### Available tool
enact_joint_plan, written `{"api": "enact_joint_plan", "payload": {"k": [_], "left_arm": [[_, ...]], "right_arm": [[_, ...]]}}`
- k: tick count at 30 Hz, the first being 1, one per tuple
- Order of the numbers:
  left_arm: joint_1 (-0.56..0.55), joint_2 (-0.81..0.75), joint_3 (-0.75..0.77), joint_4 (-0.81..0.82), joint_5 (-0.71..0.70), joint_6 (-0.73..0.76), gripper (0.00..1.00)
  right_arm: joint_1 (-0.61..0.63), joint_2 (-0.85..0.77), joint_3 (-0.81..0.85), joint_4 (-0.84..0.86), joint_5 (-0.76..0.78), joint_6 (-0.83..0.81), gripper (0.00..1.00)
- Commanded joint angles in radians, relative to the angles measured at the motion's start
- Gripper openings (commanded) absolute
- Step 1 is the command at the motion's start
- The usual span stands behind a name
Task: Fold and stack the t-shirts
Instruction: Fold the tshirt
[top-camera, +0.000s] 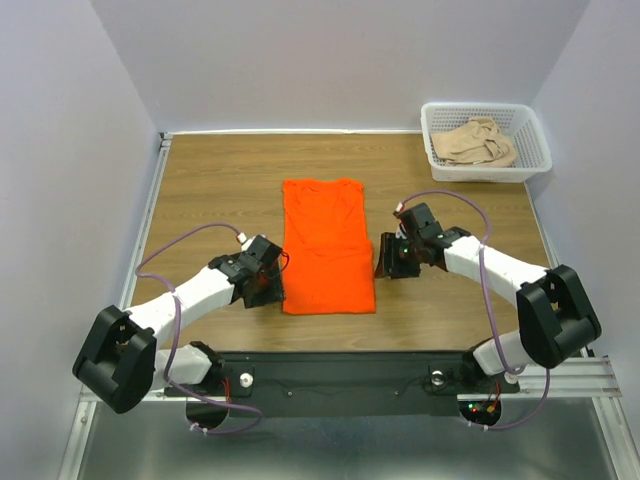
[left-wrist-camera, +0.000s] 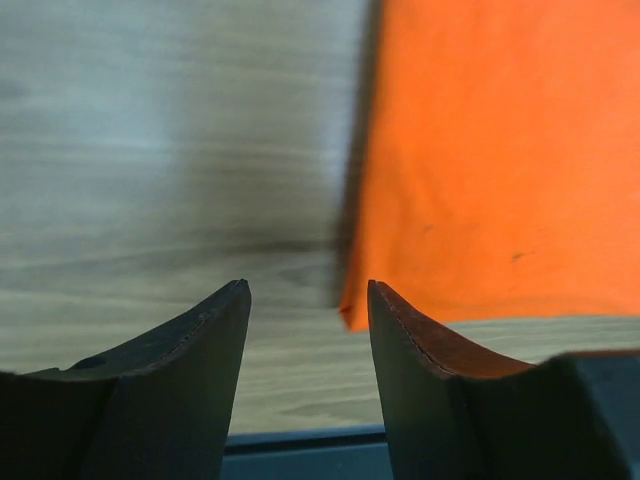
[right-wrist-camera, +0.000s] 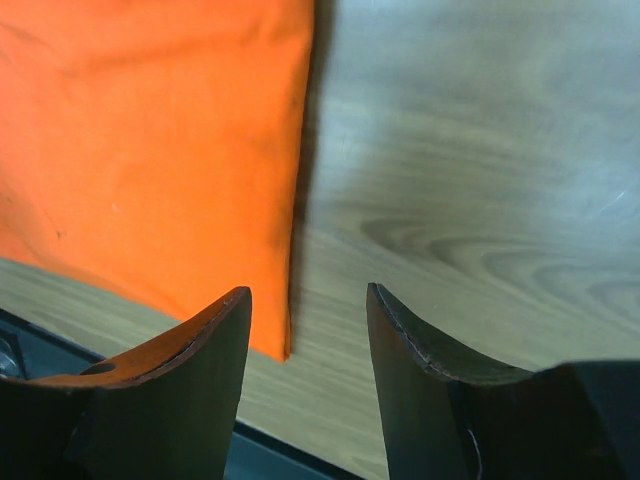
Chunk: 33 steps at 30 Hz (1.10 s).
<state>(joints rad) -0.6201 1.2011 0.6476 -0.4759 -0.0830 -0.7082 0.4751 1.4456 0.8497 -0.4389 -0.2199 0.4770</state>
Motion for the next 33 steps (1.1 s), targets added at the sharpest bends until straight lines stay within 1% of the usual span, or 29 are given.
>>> {"api": "enact_joint_plan", "payload": {"k": [1,6,10,18,22,26,27,29,33], "left_arm": [[-0.016,-0.04,-0.022,-0.041,-0.001,-0.059,0.57],[-0.035,0.0,-0.013,-0.02,0.02,-0.059,0.56],[-0.052,0.0,-0.009,-0.021,0.017,-0.062,0.56],[-0.085,0.015,-0.016,-0.026,0.017,-0.085,0.56],[-0.098,0.051,-0.026,-0.013,0.011,-0.096,0.55],[-0.109,0.09,-0.019,-0.015,-0.017,-0.089,0.47],[-0.11,0.103,-0.014,-0.017,-0.021,-0.089,0.42],[-0.119,0.121,-0.014,-0.017,-0.027,-0.093,0.36],[-0.151,0.159,-0.002,-0.03,-0.038,-0.093,0.34]], "right_arm": [[0.045,-0.051,-0.033,-0.043,0.016,0.055,0.56],[0.094,-0.06,-0.074,-0.041,0.03,0.097,0.55],[0.14,-0.065,-0.08,-0.041,0.045,0.13,0.55],[0.177,-0.073,-0.095,-0.043,0.056,0.175,0.54],[0.204,-0.064,-0.103,-0.043,0.073,0.207,0.54],[0.233,-0.045,-0.098,-0.043,0.091,0.229,0.54],[0.238,-0.042,-0.097,-0.043,0.103,0.235,0.54],[0.257,-0.033,-0.093,-0.044,0.128,0.256,0.54],[0.275,-0.022,-0.087,-0.052,0.168,0.301,0.52]]}}
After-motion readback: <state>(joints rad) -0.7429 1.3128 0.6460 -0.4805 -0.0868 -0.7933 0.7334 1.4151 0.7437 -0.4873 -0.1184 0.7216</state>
